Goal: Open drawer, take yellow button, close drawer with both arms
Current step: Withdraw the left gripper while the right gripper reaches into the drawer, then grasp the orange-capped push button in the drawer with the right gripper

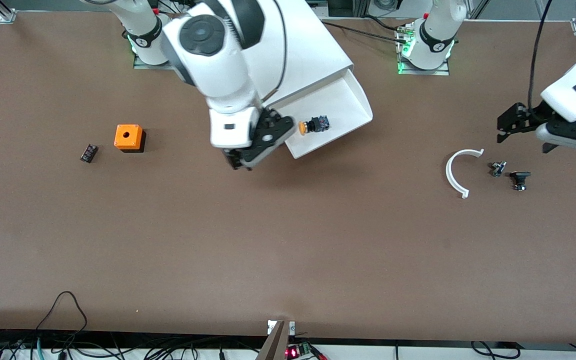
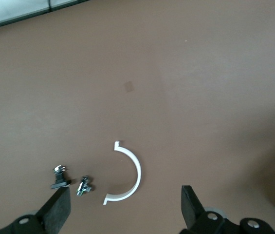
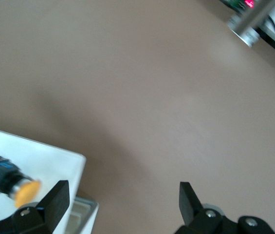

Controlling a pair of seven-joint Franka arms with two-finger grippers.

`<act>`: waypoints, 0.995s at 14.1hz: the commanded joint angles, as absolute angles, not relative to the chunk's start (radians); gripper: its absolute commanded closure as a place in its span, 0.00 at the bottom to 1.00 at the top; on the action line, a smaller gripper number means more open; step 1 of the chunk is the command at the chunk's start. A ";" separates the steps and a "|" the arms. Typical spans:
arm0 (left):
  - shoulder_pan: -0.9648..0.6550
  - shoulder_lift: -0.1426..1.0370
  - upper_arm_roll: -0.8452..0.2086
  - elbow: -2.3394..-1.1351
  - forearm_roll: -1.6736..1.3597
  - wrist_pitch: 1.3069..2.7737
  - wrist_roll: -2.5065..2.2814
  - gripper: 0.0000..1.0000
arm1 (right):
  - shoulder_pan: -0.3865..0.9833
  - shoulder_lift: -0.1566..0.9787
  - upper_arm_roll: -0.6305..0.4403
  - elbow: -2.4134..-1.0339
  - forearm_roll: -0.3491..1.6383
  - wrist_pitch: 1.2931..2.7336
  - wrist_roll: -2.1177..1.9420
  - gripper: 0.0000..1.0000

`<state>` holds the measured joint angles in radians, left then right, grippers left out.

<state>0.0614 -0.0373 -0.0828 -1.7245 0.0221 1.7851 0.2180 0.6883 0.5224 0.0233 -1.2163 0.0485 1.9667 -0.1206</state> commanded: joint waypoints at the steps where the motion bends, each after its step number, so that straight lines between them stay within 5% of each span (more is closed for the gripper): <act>1: 0.032 -0.029 -0.052 -1.681 0.055 1.749 0.195 0.00 | 0.675 0.598 0.089 -1.101 0.063 1.947 -0.256 0.00; 14: 0.029 -0.014 -0.040 -1.667 0.049 1.756 0.199 0.00 | 0.787 0.686 0.110 -1.101 0.061 1.885 -0.692 0.00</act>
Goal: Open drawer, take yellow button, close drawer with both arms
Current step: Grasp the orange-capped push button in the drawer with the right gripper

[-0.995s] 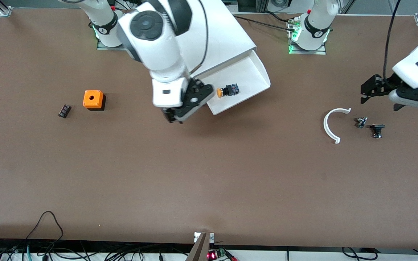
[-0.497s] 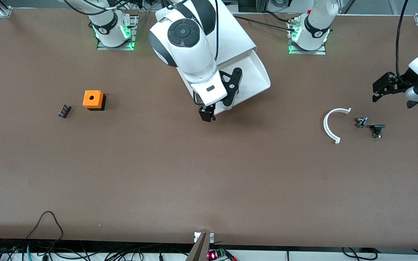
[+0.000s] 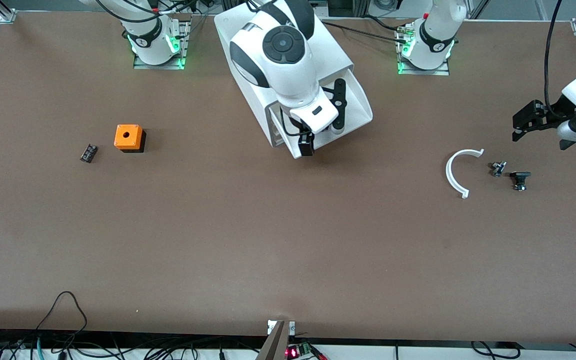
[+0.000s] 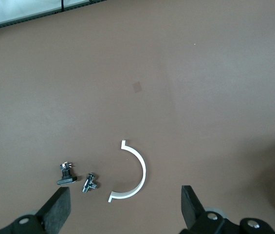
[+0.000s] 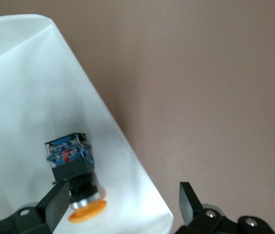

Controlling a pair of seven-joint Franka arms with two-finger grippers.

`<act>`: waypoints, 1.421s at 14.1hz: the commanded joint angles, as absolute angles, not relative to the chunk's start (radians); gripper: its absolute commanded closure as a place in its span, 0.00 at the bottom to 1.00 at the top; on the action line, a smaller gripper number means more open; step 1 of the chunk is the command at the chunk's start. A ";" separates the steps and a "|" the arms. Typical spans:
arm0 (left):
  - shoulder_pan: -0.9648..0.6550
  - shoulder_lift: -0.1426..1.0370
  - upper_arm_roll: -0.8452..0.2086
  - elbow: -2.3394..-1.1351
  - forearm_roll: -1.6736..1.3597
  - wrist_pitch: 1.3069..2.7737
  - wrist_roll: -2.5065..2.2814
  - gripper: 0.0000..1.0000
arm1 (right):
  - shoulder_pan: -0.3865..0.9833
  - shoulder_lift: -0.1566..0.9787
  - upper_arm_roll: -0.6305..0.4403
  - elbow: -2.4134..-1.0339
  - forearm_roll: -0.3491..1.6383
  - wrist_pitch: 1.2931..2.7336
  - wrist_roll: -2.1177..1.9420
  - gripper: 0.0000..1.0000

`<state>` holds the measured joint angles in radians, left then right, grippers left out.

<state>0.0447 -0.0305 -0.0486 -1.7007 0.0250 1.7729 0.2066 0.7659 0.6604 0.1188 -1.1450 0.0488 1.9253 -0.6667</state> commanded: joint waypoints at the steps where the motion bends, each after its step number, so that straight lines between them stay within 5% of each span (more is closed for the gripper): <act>1: 0.029 -0.014 -0.040 -1.667 0.046 1.756 0.209 0.00 | 0.787 0.692 0.112 -1.101 0.060 1.872 -0.692 0.00; 16: 0.026 -0.014 -0.046 -1.666 0.043 1.756 0.195 0.00 | 0.830 0.706 0.114 -1.100 0.052 1.781 -0.724 0.01; 20: 0.026 -0.005 -0.046 -1.655 0.043 1.756 0.195 0.00 | 0.839 0.719 0.112 -1.100 0.049 1.781 -0.726 0.10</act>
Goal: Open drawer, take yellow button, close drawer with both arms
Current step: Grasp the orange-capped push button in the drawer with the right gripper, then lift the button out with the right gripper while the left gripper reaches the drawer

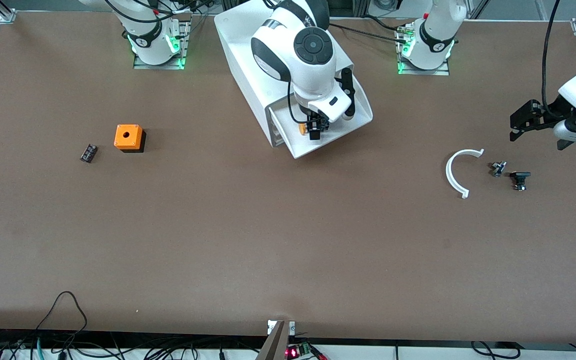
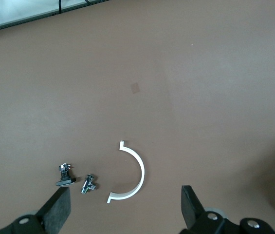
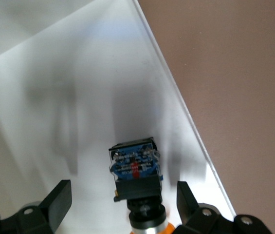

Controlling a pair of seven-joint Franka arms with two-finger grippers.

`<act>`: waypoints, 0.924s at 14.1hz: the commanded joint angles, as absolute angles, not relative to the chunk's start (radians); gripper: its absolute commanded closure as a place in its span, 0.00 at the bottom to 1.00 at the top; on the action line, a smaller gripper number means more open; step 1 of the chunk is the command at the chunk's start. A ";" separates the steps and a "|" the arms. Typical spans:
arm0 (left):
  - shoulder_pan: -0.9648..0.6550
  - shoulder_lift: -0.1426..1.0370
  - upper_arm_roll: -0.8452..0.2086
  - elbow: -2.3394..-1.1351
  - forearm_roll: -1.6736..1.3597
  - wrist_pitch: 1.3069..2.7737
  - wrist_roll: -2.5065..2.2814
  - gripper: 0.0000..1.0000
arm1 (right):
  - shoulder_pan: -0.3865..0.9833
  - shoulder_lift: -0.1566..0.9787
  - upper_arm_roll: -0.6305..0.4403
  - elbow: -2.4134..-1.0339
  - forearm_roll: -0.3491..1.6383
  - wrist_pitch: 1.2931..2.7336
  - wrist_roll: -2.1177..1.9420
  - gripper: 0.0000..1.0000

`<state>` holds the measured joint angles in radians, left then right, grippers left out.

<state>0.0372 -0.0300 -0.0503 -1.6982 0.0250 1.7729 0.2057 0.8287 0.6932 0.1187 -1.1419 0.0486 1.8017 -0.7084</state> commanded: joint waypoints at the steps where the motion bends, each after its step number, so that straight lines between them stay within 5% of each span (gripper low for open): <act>1: 0.026 -0.003 -0.046 -1.654 0.043 1.756 0.195 0.00 | 0.839 0.721 0.112 -1.100 0.049 1.781 -0.724 0.15; 7: 0.015 -0.002 -0.052 -1.643 0.043 1.758 0.192 0.00 | 0.873 0.727 0.086 -1.100 0.049 1.769 -0.723 0.54; 13: -0.014 0.038 -0.057 -1.643 0.035 1.853 0.117 0.00 | 0.882 0.712 0.078 -1.060 0.048 1.694 -0.710 0.73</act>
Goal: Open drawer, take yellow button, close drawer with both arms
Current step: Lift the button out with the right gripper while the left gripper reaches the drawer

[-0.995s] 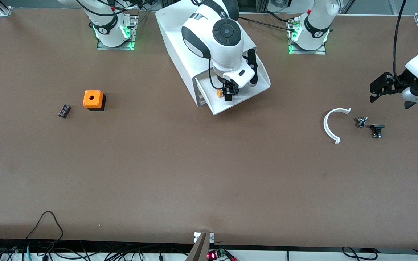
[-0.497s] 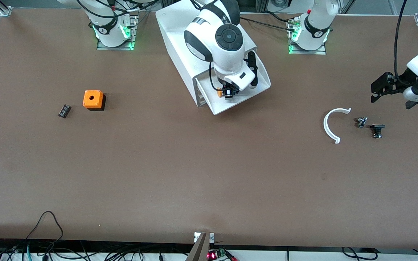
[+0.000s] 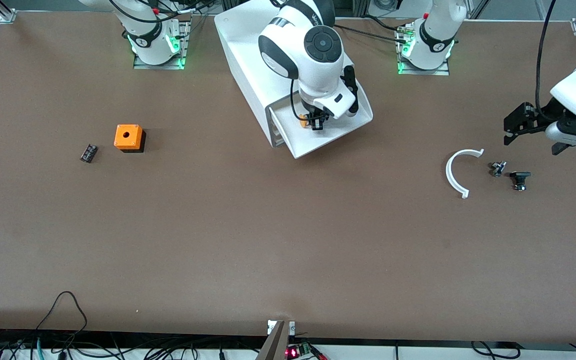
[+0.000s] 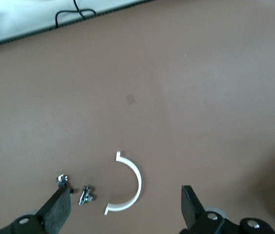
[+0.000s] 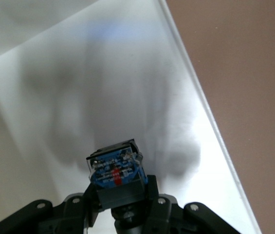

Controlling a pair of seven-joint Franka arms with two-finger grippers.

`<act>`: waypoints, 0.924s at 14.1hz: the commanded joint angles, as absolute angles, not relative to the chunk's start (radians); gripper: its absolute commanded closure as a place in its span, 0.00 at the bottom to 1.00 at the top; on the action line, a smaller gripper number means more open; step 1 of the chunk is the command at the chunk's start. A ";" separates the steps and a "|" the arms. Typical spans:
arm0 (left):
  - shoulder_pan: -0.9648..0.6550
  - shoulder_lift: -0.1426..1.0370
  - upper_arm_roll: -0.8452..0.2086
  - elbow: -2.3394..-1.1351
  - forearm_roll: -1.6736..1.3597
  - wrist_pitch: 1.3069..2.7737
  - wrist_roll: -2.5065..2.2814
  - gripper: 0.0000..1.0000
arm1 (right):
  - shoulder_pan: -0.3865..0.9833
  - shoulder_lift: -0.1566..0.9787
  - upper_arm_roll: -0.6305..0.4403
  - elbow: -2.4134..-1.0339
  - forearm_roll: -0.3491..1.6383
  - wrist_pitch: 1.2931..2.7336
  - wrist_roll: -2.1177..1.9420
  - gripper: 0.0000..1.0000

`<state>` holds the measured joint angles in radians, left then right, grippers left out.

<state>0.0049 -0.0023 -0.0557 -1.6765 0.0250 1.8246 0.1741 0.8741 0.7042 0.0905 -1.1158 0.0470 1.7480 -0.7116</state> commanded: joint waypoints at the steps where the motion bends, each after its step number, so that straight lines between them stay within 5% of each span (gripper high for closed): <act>1: -0.017 0.052 -0.076 -1.646 0.035 1.868 0.077 0.00 | 0.879 0.710 0.080 -1.046 0.048 1.689 -0.709 0.75; 8: -0.064 0.138 -0.172 -1.724 -0.006 2.015 -0.237 0.00 | 0.783 0.611 0.074 -1.043 0.051 1.694 -0.710 0.76; 13: -0.152 0.201 -0.207 -1.890 0.000 2.277 -0.481 0.00 | 0.619 0.531 0.037 -1.069 0.049 1.642 -0.662 0.76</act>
<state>-0.1082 0.1925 -0.2079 -1.8144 0.0139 2.1785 -0.3916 0.6919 0.5796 0.0358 -1.0440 0.0469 1.6826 -0.7045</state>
